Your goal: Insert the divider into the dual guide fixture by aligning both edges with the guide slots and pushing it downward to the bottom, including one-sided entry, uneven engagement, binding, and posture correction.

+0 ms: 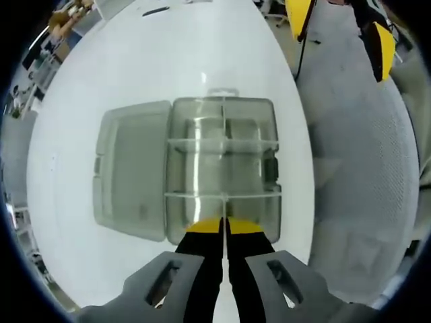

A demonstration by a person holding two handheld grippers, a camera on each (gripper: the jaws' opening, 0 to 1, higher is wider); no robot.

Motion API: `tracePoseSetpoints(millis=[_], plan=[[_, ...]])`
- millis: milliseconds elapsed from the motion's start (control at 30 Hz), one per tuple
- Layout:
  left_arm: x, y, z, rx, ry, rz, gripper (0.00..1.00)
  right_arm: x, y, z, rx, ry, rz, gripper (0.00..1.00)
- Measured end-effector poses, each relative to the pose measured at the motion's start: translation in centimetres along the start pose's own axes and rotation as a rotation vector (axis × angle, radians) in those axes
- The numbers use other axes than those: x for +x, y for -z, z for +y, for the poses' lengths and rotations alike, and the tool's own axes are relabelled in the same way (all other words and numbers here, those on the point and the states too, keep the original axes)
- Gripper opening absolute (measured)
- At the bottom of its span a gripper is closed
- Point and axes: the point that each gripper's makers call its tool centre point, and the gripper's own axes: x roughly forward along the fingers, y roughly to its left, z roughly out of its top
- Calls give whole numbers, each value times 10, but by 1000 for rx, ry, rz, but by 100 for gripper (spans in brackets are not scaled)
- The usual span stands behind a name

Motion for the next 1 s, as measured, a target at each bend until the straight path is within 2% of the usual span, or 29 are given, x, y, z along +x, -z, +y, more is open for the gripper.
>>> tracePoseSetpoints(millis=[1000], plan=[[12, 3, -1, 5, 1, 13, 0, -1, 2, -2, 7, 3, 0, 31]])
